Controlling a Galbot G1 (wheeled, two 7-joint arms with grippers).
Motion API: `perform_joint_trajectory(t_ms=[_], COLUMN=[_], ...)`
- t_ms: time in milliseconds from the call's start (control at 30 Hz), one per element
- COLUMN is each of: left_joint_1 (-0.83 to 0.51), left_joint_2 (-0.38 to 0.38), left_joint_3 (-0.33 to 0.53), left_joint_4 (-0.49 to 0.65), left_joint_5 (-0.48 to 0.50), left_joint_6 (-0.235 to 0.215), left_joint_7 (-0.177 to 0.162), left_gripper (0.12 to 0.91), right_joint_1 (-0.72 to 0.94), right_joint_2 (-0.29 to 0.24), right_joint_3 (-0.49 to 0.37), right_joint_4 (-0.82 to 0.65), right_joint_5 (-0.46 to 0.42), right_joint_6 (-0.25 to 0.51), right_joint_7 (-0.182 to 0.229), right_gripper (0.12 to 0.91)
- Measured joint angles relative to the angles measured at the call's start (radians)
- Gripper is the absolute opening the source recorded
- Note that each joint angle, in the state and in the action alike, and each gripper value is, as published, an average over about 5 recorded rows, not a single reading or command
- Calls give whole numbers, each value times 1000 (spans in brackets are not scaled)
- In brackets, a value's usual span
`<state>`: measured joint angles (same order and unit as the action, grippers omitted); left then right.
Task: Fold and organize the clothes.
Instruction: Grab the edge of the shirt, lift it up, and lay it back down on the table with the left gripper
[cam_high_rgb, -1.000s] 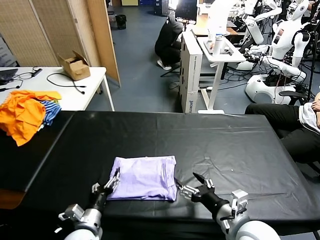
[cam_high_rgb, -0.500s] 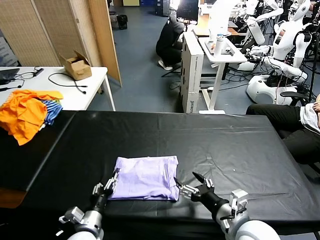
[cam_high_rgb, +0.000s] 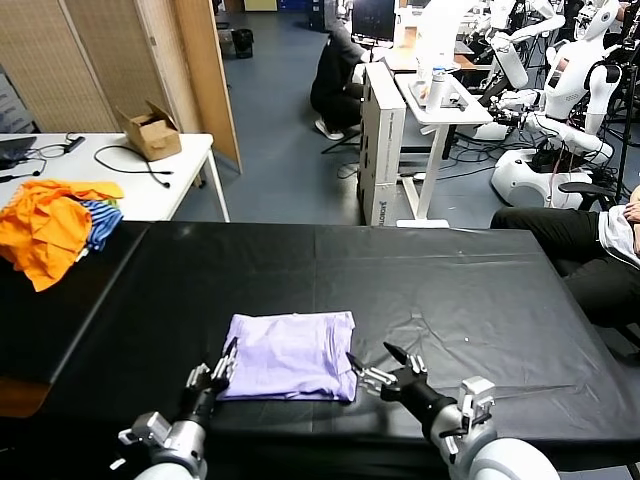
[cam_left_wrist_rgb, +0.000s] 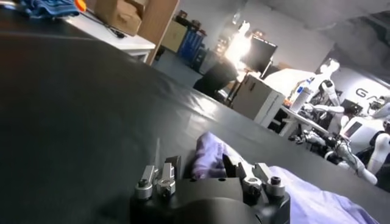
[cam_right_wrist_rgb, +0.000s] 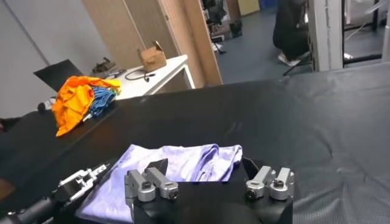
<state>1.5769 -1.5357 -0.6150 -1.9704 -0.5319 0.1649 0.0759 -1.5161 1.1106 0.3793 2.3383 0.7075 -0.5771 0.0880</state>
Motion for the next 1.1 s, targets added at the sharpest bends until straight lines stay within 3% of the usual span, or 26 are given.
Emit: perform_joint_trajectory(t_ms=[300,400,600,700,900,1100], left_joint_1=[6,5,6,7,2,-14], left_joint_2=[-11,-13,-13,-13,7,82], left_joint_3=[18,19,17,15,3,-61], left_joint_4=[0,3,7,2,-22,-66], left_joint_5=[12,7,-32,-55,-33,36], left_joint_6=[-2,-2,7,16,45,103], left_joint_7=[2,3,4,4,-18,-46], left_gripper=[600,559,268,183,161,161], right_joint_1=[3,4,8,8,7,2], right_joint_2=[1,2,3,4,4,8], right_joint_3=[-1,-1,-3,-4,3,4], right_joint_4=[0,0,-2,-3,-4,-12], right_joint_5=[1,1,1,0,-2,-22], right_joint_6=[-1,-1,-1,-1,1,9], right_joint_7=[0,0,-1,-1,0,0], right_gripper=[907,907,907,907,907,907])
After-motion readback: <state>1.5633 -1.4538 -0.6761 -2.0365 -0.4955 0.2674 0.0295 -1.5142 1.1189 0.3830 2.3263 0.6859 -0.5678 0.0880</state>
